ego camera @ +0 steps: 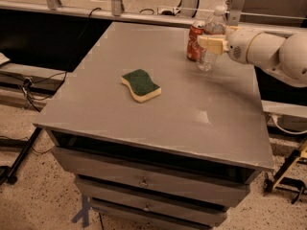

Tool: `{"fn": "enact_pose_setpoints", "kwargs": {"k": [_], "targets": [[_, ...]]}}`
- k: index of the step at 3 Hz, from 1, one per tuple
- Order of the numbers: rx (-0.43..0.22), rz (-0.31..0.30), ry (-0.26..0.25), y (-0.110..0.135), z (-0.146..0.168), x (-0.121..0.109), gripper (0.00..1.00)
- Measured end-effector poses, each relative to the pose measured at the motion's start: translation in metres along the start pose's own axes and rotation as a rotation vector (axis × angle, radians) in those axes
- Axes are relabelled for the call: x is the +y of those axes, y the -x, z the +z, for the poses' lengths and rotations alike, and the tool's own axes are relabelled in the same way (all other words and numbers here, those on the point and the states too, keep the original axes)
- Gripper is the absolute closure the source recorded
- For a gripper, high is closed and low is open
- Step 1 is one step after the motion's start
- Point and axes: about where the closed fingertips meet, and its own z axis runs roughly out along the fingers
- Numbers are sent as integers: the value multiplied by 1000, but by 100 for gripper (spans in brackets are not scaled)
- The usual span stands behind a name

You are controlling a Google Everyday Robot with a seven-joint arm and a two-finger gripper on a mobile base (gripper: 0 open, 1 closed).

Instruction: Move water bottle near coke can

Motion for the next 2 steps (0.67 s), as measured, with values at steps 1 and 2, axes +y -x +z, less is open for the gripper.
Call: {"fn": "enact_pose_setpoints", "kwargs": {"k": [1,2], "targets": [[14,-4,15,-4,6,0,0],[24,-4,27,-7,10,2,0]]}}
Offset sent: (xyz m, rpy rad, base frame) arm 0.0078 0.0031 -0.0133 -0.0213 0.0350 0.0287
